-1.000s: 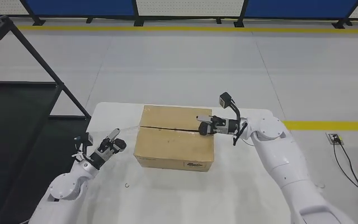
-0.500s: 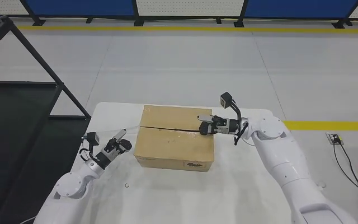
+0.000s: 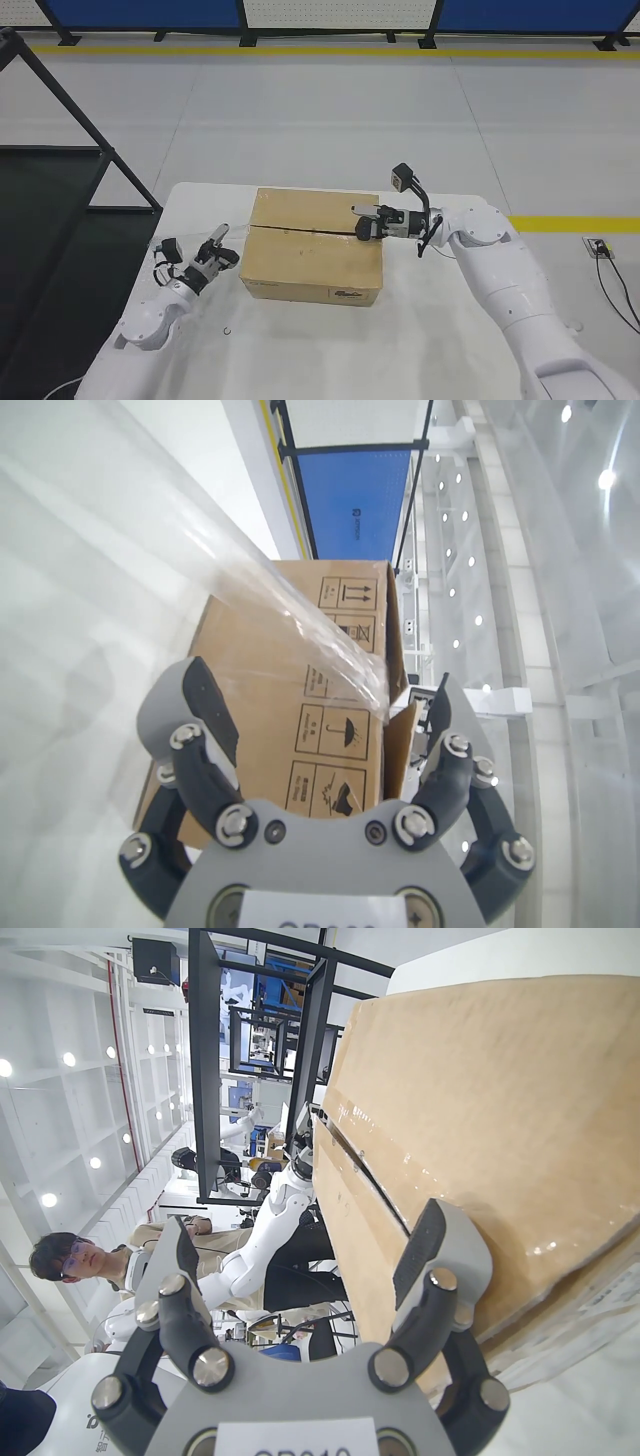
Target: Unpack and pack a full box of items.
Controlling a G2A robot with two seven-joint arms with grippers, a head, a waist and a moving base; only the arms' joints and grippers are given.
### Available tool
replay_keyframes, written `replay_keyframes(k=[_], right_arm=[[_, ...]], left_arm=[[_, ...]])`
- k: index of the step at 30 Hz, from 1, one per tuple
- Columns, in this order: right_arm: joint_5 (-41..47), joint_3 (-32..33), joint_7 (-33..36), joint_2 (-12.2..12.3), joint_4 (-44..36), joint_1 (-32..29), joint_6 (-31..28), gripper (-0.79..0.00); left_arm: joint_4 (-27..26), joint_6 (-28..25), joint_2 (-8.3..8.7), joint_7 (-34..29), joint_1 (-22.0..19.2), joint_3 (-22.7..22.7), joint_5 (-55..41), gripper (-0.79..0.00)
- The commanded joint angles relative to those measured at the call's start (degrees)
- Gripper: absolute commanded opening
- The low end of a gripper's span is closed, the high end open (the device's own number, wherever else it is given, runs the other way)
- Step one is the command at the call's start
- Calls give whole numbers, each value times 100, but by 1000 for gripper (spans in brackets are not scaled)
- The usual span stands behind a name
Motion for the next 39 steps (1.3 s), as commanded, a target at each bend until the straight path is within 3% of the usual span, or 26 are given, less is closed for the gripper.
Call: replay_keyframes(k=[1,11,22,39], right_arm=[[11,-9,-6,2,6,3,4,0],[70,-54,-23,13,15,-7,-9,0],[117,-97,-46,26,30,-23,-41,0],[216,-133,-75,48,97,-30,-87,0]], left_arm=[[194,57,-57,198,-135,85,-96,0],[931,139,-303,625,-637,311,-724,0],[1411,-30,-464,813,-1089,203,-1270,0],[1415,-301,-573,445,-1317,-159,-1977,0]])
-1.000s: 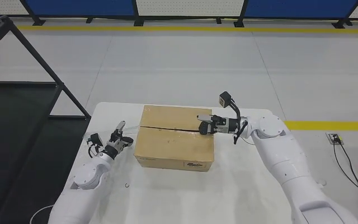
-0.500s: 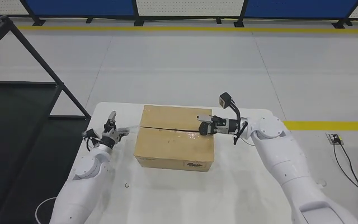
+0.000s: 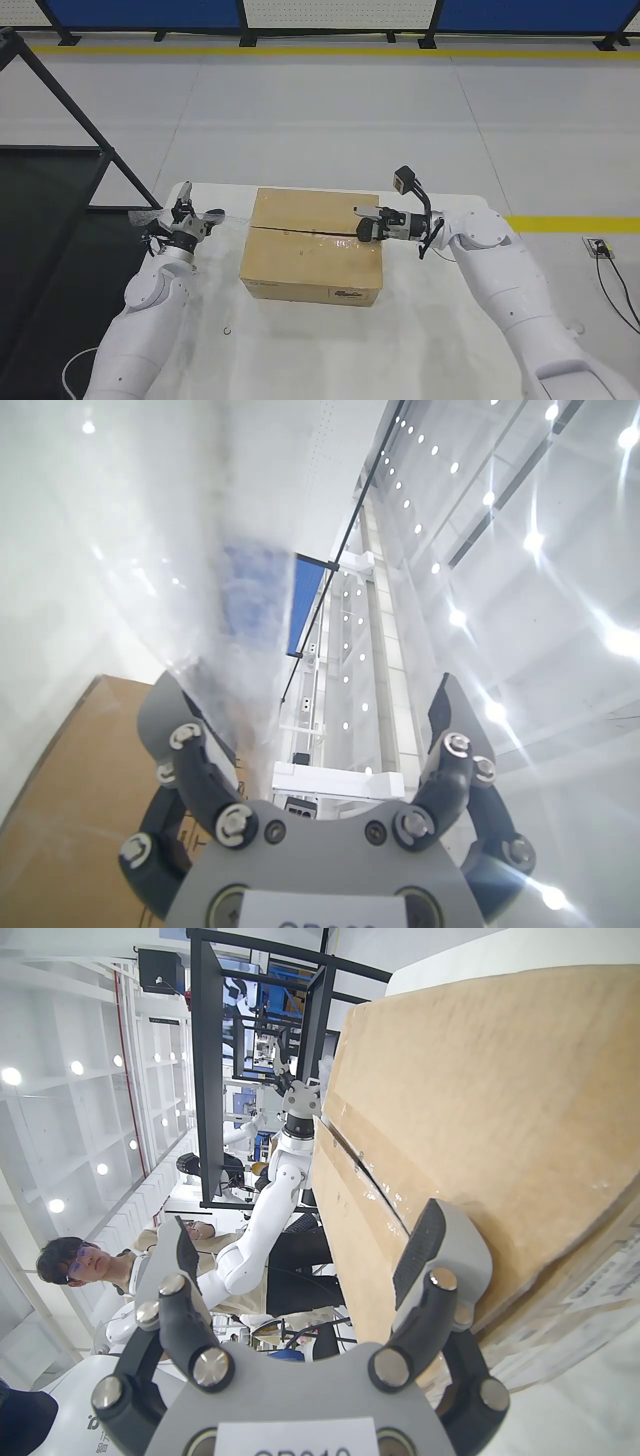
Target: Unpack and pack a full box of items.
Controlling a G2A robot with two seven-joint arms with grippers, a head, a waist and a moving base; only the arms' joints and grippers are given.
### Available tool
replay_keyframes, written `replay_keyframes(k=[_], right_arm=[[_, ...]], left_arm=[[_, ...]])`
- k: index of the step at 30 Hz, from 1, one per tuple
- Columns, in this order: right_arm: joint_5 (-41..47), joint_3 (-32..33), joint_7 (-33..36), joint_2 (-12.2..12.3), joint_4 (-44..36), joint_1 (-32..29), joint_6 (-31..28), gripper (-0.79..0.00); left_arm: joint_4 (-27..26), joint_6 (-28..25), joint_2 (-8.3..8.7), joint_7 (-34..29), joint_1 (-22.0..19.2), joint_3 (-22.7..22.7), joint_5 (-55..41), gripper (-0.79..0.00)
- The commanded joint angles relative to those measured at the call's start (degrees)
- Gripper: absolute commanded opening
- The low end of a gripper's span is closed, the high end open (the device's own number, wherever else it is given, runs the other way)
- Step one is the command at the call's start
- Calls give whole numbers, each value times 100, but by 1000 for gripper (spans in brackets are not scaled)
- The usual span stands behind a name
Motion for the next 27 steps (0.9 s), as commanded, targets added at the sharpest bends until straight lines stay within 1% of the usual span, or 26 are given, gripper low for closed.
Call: replay_keyframes(k=[1,10,19,23,27], right_arm=[[6,-5,1,3,3,1,-4,0],[26,-24,10,19,9,2,-5,0],[34,-65,-5,23,-6,25,35,0],[44,-84,-32,20,18,42,54,0],[1,-91,-197,24,57,61,77,0]], left_arm=[[-8,63,-11,-41,-32,-31,-69,0],[219,255,-50,-103,-272,-180,-297,0],[584,231,-105,-121,-564,-202,-270,0],[685,109,-123,-248,-674,-254,-327,0],[655,-61,-122,-404,-659,-346,-380,0]])
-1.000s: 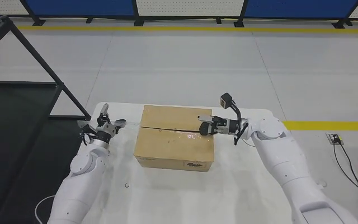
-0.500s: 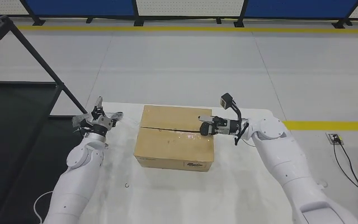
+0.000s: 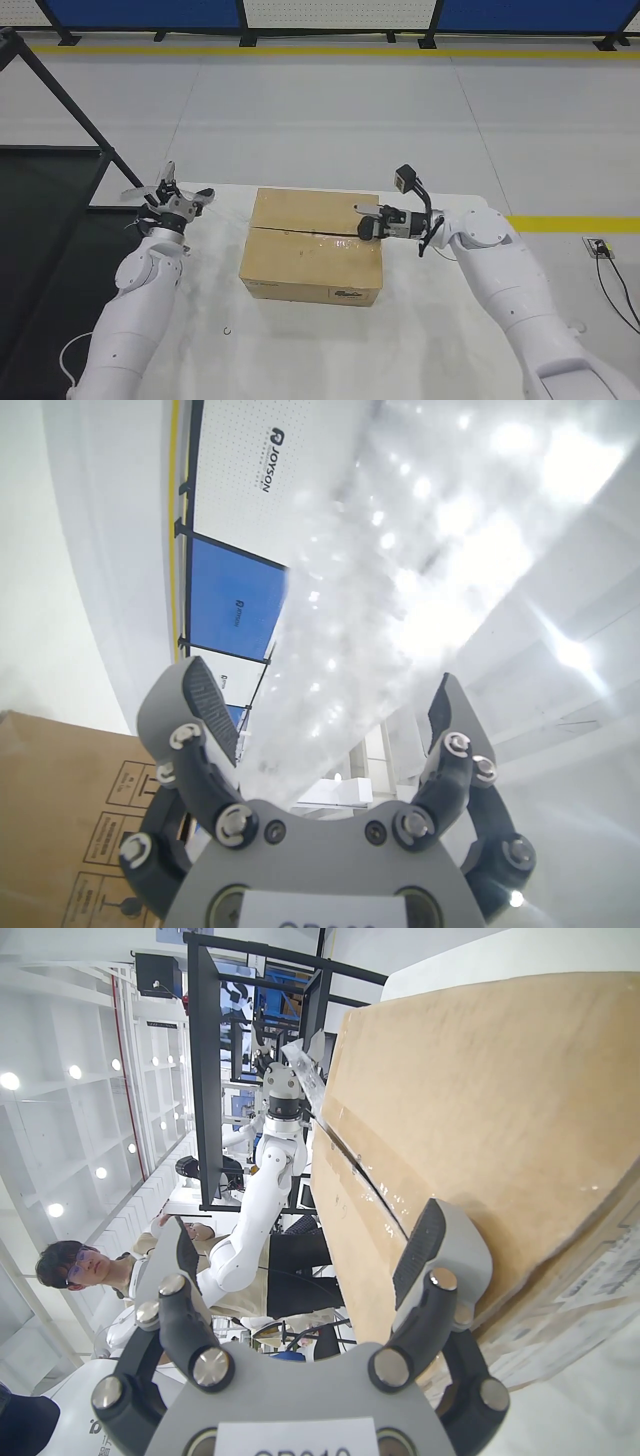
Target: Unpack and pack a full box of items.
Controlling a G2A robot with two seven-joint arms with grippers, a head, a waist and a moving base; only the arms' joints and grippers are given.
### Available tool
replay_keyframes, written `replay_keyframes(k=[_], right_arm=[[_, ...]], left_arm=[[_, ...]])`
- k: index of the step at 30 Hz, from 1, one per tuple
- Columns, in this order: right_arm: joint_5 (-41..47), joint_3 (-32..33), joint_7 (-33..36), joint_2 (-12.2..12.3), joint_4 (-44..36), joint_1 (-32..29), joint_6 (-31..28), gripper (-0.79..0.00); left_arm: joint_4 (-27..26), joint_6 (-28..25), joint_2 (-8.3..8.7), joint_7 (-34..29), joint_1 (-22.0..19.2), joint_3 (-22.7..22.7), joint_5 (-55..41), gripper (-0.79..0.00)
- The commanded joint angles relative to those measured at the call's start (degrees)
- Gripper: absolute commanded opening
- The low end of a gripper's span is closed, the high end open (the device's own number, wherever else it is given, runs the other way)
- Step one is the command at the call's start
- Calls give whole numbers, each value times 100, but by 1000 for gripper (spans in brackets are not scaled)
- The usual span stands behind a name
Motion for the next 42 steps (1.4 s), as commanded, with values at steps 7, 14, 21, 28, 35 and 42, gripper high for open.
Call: replay_keyframes(k=[7,14,21,28,35,42], right_arm=[[19,7,-41,15,15,13,-5,0],[14,-15,-137,14,41,25,39,0],[-32,-17,-258,29,46,21,157,0],[112,107,-210,84,-78,-64,-67,0],[536,429,216,223,-560,-346,-410,0],[874,529,724,296,-986,-569,-173,0]], left_arm=[[-371,-200,16,-119,177,-170,-7,0],[-920,-291,31,-114,407,-286,82,0],[-1761,-541,56,62,851,-437,302,0],[-2530,-576,69,306,1241,-537,572,0],[-2787,-539,69,379,1390,-630,648,0],[-2849,-535,54,380,1435,-659,672,0]])
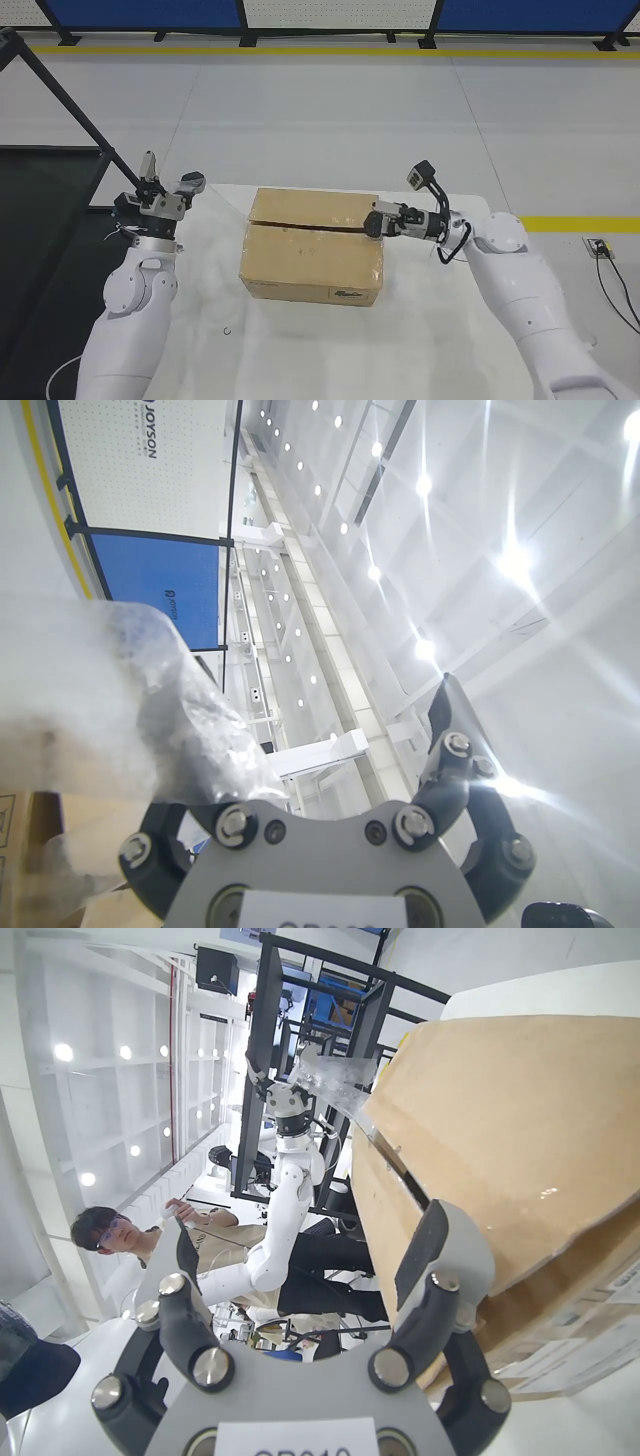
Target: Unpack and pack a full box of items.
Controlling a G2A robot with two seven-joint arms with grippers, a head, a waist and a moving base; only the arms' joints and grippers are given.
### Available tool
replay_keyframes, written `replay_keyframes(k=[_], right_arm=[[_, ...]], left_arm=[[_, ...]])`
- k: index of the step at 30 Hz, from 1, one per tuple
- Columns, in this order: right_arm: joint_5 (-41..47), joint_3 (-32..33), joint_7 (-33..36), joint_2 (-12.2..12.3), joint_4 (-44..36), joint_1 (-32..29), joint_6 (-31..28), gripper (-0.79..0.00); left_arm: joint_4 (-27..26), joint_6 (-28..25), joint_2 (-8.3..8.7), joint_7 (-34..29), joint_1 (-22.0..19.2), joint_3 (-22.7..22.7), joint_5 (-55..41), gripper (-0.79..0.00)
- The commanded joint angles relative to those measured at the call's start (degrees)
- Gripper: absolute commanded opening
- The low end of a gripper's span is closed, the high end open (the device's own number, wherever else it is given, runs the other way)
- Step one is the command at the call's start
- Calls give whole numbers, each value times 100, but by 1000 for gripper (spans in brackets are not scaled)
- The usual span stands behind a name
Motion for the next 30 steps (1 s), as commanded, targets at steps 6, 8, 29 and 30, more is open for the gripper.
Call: replay_keyframes(k=[6,8,29,30], right_arm=[[-4,-85,21,12,32,-7,409,0],[-38,-124,-35,7,109,25,503,0],[-83,-548,-403,-167,681,303,514,0],[-117,-564,-456,-171,711,317,510,0]], left_arm=[[-59,5,-14,-28,44,-29,12,0],[-111,-6,-17,-36,73,-42,15,0],[-1177,-211,-58,177,608,-115,326,0],[-1214,-219,-62,189,624,-110,338,0]])
